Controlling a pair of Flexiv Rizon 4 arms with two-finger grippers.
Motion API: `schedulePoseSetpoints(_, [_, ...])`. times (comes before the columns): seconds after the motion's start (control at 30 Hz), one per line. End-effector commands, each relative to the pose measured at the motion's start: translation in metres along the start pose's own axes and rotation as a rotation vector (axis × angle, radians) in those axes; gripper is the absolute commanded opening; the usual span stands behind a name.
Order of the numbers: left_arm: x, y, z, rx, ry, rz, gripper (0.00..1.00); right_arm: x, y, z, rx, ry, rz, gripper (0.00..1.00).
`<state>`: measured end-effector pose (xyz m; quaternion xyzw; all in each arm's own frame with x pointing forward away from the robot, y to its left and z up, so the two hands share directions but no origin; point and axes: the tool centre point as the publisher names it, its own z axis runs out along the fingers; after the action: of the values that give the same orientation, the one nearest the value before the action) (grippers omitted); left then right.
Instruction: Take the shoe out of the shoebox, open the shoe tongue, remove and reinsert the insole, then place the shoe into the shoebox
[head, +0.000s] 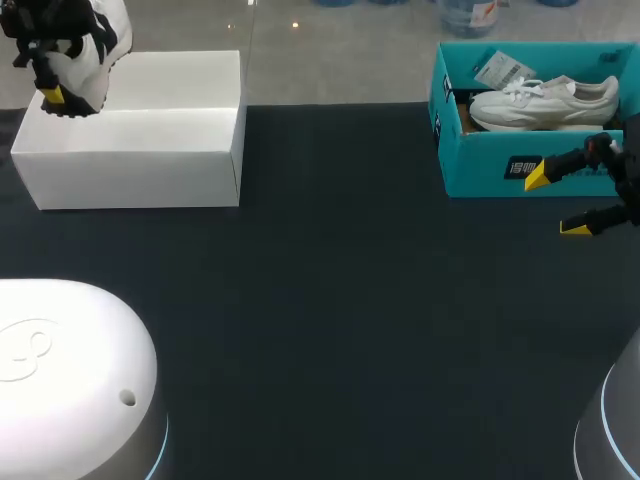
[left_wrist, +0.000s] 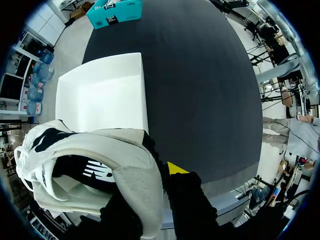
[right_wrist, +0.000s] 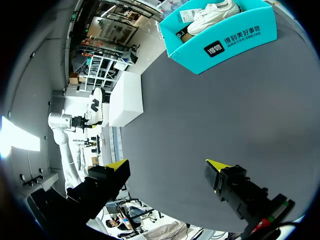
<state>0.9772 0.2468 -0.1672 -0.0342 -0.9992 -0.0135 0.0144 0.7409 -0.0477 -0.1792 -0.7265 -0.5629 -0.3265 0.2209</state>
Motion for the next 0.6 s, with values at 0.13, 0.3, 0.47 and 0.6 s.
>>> schedulePoseSetpoints(0.13, [-0.005,0.025,-0.007,-0.053,-0.019,0.020,0.00,0.000,-0.001,0.000,-0.001,-0.004,0.001,1.00])
schedulePoseSetpoints(0.3, [-0.018,0.046,-0.005,-0.083,-0.034,-0.021,0.00,0.000,-0.001,0.000,-0.001,-0.004,0.001,1.00])
schedulePoseSetpoints(0.47, [-0.021,0.067,-0.010,-0.054,-0.033,-0.048,0.00,0.000,-0.001,0.000,-0.001,-0.004,0.001,1.00])
schedulePoseSetpoints(0.6, [-0.026,0.077,-0.011,-0.035,-0.016,-0.050,0.00,0.000,-0.001,0.000,-0.001,-0.004,0.001,1.00])
